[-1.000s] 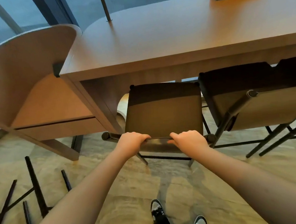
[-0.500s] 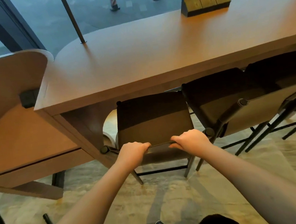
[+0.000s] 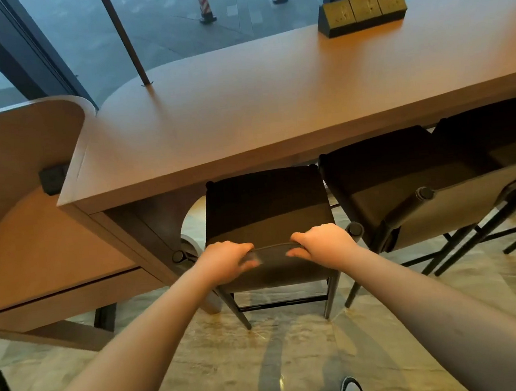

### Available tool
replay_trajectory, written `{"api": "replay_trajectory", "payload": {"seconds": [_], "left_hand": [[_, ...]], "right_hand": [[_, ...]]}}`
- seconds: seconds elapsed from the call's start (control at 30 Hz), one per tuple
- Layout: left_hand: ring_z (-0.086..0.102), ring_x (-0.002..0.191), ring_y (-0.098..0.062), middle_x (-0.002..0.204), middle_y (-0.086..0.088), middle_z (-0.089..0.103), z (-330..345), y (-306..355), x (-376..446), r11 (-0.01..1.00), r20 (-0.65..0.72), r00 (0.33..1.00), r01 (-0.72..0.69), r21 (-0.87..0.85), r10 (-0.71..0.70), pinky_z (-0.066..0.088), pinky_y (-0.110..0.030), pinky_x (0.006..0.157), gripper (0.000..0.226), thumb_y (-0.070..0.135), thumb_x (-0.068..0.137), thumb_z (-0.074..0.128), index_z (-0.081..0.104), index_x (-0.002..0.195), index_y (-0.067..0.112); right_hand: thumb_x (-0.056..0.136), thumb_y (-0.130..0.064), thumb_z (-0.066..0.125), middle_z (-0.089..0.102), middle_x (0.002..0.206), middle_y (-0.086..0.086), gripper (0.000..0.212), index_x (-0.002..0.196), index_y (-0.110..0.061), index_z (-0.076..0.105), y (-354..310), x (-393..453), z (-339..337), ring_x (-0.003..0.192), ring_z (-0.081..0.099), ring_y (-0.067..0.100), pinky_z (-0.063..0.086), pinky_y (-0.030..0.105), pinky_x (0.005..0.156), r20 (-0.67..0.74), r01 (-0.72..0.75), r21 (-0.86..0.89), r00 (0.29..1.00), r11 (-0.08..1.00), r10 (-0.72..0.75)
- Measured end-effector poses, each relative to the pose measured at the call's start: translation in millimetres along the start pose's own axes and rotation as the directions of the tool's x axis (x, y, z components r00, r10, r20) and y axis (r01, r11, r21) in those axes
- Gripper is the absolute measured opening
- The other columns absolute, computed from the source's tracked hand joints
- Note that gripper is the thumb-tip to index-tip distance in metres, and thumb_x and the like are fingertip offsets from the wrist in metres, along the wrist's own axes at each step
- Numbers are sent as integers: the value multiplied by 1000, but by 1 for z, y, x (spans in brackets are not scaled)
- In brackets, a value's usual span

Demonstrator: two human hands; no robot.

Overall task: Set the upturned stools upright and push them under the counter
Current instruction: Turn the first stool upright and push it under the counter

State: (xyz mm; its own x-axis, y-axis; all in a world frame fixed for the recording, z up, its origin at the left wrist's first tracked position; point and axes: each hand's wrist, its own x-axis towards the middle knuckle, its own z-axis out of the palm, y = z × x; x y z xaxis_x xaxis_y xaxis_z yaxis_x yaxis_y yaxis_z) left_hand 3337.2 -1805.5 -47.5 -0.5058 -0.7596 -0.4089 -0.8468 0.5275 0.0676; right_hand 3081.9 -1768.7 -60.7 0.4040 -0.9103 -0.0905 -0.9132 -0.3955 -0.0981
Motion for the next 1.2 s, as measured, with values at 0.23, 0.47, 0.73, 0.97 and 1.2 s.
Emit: {"api": "replay_trajectory", "payload": {"seconds": [0.23, 0.47, 0.73, 0.97, 1.2], "left_hand": [[63, 86, -13, 93, 5, 67, -40, -50, -14, 959, 185, 942, 284, 0, -279, 49, -31, 74, 117, 101, 56, -6, 55, 131, 35], [53, 56, -7, 64, 9, 57, -34, -66, -27, 965, 253, 932, 243, 95, -259, 37, -23, 50, 75, 94, 66, 41, 62, 72, 23], [68, 91, -20, 103, -4, 71, -32, -54, -31, 947, 221, 923, 290, 137, -315, 56, -33, 84, 26, 30, 100, 56, 72, 116, 17], [68, 92, -20, 105, -3, 71, -30, -38, -30, 954, 222, 936, 234, 187, -273, 56, -31, 82, 26, 27, 103, 51, 70, 117, 17], [68, 90, -18, 103, -3, 71, -19, -18, -33, 963, 203, 950, 204, 176, -238, 56, -31, 82, 26, 27, 104, 49, 70, 114, 16]], "right_hand": [[80, -74, 54, 68, 108, -2, 65, 117, -23, 65, 40, -36, -5, 101, 64, 24, 49, 38, 81, -133, -167, -153, 980, 974, 148], [93, -52, 55, 68, 89, -1, 35, 103, -21, 68, 44, -21, -18, 82, 68, 19, 52, 31, 69, 166, -37, -260, 983, 965, 83], [96, -49, 52, 69, 88, -1, 33, 103, -20, 67, 59, -22, -13, 82, 68, 19, 49, 30, 68, 124, 70, -275, 992, 959, -37], [93, -54, 52, 68, 80, -4, 37, 92, -21, 69, 93, -13, -8, 79, 68, 19, 45, 29, 63, 26, 126, -315, 992, 941, -124], [93, -56, 50, 67, 80, -5, 40, 96, -21, 69, 111, -15, 2, 79, 67, 17, 49, 29, 65, 61, 126, -318, 992, 940, -112]]}}
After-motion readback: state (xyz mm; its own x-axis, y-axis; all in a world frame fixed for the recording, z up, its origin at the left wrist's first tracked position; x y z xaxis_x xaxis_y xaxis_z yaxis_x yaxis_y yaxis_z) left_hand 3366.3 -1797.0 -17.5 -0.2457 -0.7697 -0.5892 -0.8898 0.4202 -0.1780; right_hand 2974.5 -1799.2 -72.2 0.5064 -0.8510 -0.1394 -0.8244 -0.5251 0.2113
